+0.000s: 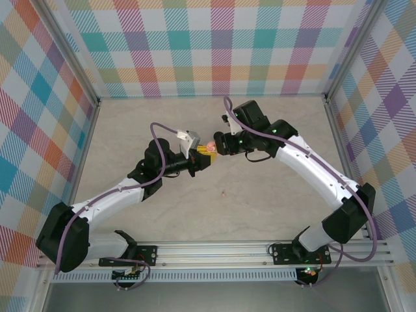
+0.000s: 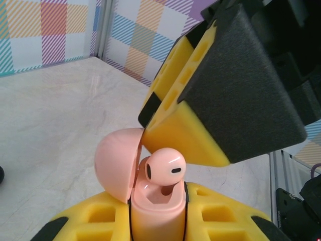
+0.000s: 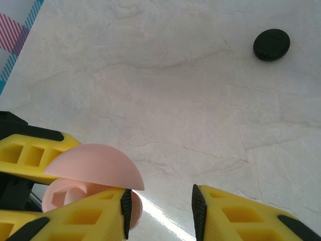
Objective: Insert the wireless bluetooth earbuds into the charging case
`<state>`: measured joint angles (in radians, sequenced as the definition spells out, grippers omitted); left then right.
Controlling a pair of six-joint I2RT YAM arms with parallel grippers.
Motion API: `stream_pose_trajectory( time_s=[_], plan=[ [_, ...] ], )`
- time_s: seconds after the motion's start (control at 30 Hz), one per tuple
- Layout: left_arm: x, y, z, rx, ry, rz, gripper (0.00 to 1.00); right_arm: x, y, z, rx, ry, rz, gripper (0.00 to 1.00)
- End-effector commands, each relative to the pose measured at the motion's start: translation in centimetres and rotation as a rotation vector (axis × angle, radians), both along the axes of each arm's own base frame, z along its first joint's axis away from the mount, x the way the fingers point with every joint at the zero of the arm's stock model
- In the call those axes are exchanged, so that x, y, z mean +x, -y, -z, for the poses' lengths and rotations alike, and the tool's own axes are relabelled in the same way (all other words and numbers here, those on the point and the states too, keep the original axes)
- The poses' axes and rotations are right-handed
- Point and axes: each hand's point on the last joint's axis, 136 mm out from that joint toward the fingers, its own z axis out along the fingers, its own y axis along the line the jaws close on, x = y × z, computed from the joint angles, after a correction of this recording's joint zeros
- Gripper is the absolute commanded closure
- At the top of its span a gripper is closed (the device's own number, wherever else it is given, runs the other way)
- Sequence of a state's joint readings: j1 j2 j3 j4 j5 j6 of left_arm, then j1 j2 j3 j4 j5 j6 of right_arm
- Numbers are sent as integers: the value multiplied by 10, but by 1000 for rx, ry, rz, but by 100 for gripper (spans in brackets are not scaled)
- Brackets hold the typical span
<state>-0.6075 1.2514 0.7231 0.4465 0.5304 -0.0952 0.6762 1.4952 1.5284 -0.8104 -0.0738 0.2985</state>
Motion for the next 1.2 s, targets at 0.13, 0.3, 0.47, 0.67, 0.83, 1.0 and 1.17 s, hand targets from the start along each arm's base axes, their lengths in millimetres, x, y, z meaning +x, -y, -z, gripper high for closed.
stream_pose_trajectory(
  time_s=[0.13,0.3,0.47,0.67,0.83,1.0,1.17],
  plan=[
    [0,2,-24,-25,85,6,93,-14,-1,-40,94,61,-37,59],
    [-1,4,-26,-31,87,20,93,-24,-16,-46,167,32,-115,58],
    [-4,4,-32,-44,98,36,93,-23,-23,-42,181,6,-132,58],
    [-8,5,-36,-52,108,48,94,-22,-27,-34,170,-22,-138,58],
    [-11,6,-39,-62,113,68,94,-20,-28,-30,164,-33,-136,59],
    [-13,6,-41,-67,120,76,94,-14,-24,-24,131,-36,-103,60],
    [-16,5,-45,-74,133,85,94,-13,-24,-18,104,-57,-93,61]
  ],
)
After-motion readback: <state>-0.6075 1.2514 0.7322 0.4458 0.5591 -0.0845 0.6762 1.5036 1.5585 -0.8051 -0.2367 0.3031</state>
